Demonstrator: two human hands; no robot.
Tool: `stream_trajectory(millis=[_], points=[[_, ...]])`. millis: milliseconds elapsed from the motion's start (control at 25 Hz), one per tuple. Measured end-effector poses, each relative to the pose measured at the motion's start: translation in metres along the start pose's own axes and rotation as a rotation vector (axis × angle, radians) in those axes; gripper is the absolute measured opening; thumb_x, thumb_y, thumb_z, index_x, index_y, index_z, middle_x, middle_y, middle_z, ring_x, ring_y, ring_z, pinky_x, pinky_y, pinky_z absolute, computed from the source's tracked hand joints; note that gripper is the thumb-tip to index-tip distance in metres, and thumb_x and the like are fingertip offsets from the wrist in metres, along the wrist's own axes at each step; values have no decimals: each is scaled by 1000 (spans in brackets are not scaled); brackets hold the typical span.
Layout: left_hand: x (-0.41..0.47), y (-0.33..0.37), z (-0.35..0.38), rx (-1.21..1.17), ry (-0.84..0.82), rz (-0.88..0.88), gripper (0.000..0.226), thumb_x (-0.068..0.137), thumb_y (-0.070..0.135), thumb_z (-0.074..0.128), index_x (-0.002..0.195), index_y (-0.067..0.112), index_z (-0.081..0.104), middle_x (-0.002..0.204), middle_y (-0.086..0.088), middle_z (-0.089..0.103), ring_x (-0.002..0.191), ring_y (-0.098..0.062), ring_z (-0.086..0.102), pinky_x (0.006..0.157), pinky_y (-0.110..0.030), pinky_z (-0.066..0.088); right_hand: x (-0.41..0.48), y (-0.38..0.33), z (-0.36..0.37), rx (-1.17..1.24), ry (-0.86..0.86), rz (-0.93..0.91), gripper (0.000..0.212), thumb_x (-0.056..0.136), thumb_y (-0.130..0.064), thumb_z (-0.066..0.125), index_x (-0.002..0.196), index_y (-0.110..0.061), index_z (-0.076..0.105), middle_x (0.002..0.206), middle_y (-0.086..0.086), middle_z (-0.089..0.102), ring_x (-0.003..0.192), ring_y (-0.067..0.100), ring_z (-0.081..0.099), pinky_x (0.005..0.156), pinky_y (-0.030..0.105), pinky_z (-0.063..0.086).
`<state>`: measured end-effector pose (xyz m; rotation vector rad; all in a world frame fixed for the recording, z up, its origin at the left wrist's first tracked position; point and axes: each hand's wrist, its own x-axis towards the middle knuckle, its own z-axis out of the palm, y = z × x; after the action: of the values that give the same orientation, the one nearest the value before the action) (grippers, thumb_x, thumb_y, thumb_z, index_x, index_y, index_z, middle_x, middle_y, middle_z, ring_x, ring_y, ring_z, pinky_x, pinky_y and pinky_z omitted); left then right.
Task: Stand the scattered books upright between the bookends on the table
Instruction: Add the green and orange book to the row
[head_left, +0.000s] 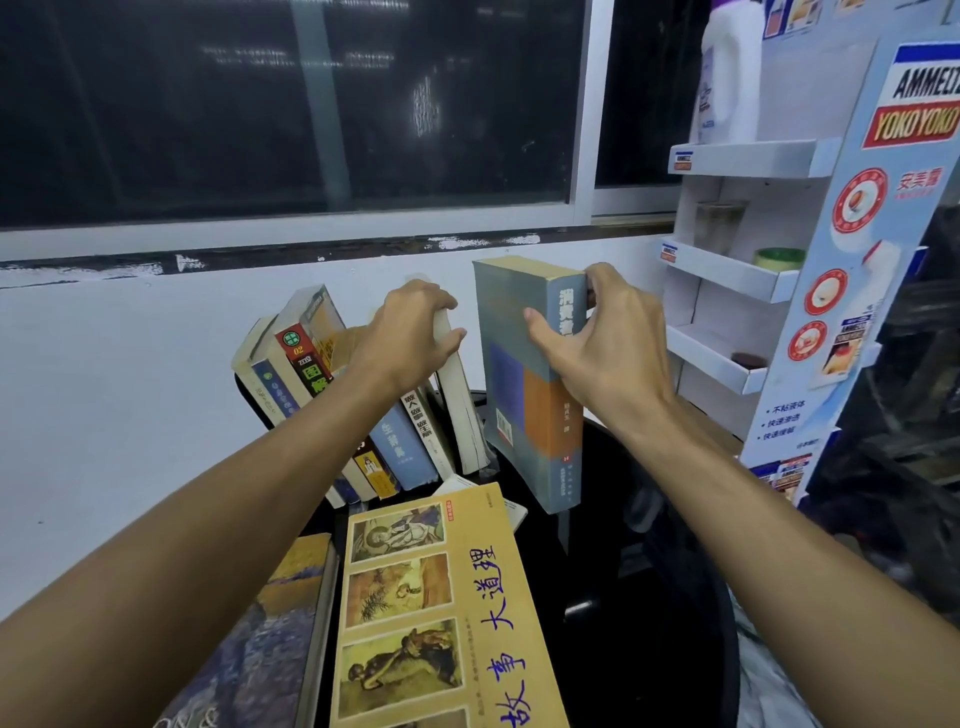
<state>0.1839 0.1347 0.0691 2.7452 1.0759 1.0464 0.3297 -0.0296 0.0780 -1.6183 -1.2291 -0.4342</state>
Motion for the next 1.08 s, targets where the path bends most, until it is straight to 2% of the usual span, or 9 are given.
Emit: stream_trajectory(millis=[200,360,520,640,720,840,920,1080], points=[[-2,3,-4,-31,6,-35,50,92,33,71,135,10,61,131,-15,62,125,-33,54,101,-46,50,8,6,27,0,18,7,39,86,-41,75,92,-17,45,86,-3,56,70,13,50,52,1,34],[0,-2,-3,-28,-24,-66,45,91,38,71,123,9,63,114,-12,68,112,-34,60,88,-42,54,14,14,53,43,45,35,38,86,-43,74,97,-16,51,96,4,68,74,11,54,49,3,35],[1,-4,-5,-67,-48,-51,38,90,35,72,117,8,66,108,-9,70,101,-26,61,80,-34,52,14,21,81,73,38,54,43,87,-44,74,109,-12,55,108,6,69,82,11,58,54,3,36],[3,-7,-6,-83,-56,-38,36,89,34,74,112,7,67,105,-9,71,100,-27,62,86,-40,54,18,22,98,69,60,34,41,87,-41,74,106,-10,55,103,8,68,84,20,64,63,24,50],[4,-10,-5,-89,-68,-26,31,88,34,75,105,10,67,98,-6,70,96,-26,62,84,-43,54,21,24,107,58,70,33,39,87,-40,73,103,-9,54,98,9,68,81,23,63,65,34,54],[3,-11,-4,-99,-75,-12,29,88,33,75,105,11,65,101,-6,68,98,-26,61,85,-43,53,21,30,119,43,71,18,38,86,-42,73,98,-11,53,91,8,66,77,24,63,63,35,53],[3,-12,-4,-107,-80,-6,31,89,32,75,108,10,64,105,-7,67,101,-26,60,88,-44,53,19,34,126,39,67,19,39,85,-41,73,96,-10,54,88,9,66,74,25,62,59,31,48],[4,-14,-4,-138,-107,32,23,90,27,74,101,11,62,103,-4,66,98,-24,60,92,-44,53,18,35,130,22,67,20,39,85,-39,74,96,-8,55,87,9,67,72,25,61,58,27,39]])
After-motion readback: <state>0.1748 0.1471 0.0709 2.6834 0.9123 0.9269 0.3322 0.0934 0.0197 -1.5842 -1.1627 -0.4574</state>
